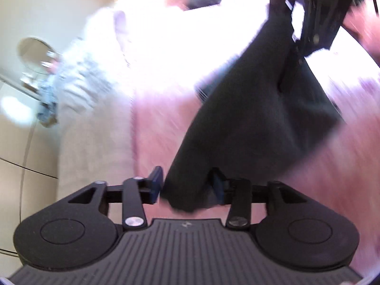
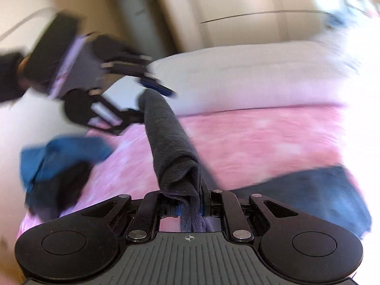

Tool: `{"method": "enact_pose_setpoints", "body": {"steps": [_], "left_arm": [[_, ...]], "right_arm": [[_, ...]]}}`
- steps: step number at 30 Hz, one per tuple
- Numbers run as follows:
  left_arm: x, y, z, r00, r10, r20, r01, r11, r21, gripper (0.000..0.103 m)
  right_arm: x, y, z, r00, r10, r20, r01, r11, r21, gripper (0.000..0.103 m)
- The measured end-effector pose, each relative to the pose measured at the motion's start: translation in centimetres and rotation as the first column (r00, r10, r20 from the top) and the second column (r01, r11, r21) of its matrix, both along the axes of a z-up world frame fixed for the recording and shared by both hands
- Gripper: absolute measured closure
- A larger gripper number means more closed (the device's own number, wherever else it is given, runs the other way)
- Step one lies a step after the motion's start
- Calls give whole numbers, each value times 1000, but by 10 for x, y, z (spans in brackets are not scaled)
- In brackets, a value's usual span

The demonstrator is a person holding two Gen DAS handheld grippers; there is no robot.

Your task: Fold clothes

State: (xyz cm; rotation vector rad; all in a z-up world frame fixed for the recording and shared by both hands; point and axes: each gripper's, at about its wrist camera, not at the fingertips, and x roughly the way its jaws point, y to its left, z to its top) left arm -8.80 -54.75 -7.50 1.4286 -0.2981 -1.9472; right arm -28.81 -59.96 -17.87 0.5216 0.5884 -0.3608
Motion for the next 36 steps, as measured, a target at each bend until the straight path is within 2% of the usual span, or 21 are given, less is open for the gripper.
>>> {"method": "enact_pose_setpoints", "body": {"steps": [2, 3, 5, 6, 7, 10, 12, 15, 17, 19, 20, 21, 23, 27, 29, 32, 33, 35, 36], "left_arm": [[-15, -26, 2, 996, 56, -67, -59, 998, -38, 60], [-22, -38, 3, 991, 85, -101, -90, 995, -51, 60], [-26, -58, -11, 974, 159, -160, -161, 987, -5, 60], [-32, -65, -23, 969, 183, -169, -180, 983, 33, 60], [-38, -72, -36, 962, 207, -177, -197, 978, 71, 60], [-59, -86, -74, 956, 245, -161, -218, 961, 169, 60], [-72, -96, -99, 955, 259, -145, -225, 950, 216, 60], [-84, -112, -127, 950, 284, -128, -240, 929, 283, 60], [-91, -128, -138, 940, 317, -125, -266, 912, 313, 62], [-92, -145, -149, 923, 362, -130, -298, 887, 353, 65], [-90, -154, -153, 912, 387, -133, -317, 874, 370, 67], [-89, -162, -158, 903, 408, -134, -333, 863, 381, 72], [-87, -176, -169, 886, 445, -133, -361, 840, 404, 75], [-80, -189, -188, 849, 512, -133, -400, 786, 471, 74], [-78, -190, -188, 838, 528, -137, -410, 775, 481, 74], [-79, -189, -169, 840, 513, -176, -393, 799, 456, 75], [-80, -192, -163, 841, 503, -199, -379, 811, 445, 75], [-83, -198, -153, 843, 480, -243, -349, 832, 431, 75], [-85, -202, -150, 843, 469, -262, -334, 840, 428, 75]], "right_arm": [[-28, -40, -13, 995, -101, 15, 101, 994, 48, 91], [-43, -59, -29, 986, -162, 28, 158, 983, 96, 90], [-73, -96, -62, 958, -283, 43, 269, 943, 196, 89], [-86, -115, -84, 935, -352, 33, 331, 905, 268, 81], [-98, -131, -109, 910, -415, 18, 384, 856, 345, 79], [-128, -160, -177, 817, -563, -127, 541, 671, 506, 76], [-142, -163, -192, 791, -608, -76, 527, 612, 590, 76], [-160, -164, -193, 747, -664, -42, 533, 559, 635, 75], [-174, -167, -197, 699, -714, -29, 540, 501, 676, 75], [-184, -172, -200, 672, -740, -45, 562, 468, 682, 77], [-184, -176, -200, 676, -736, -47, 562, 473, 678, 87], [-185, -179, -201, 680, -732, -49, 563, 478, 675, 89], [-185, -185, -203, 688, -724, -53, 564, 487, 667, 91], [-186, -197, -206, 703, -708, -60, 565, 505, 652, 92], [-186, -203, -208, 711, -700, -64, 565, 515, 645, 92], [-187, -211, -210, 721, -689, -70, 566, 528, 634, 88], [-189, -208, -207, 716, -694, -74, 574, 525, 629, 87], [-186, -207, -198, 703, -705, -96, 612, 531, 586, 86], [-186, -201, -185, 698, -708, -104, 643, 556, 526, 86]]}}
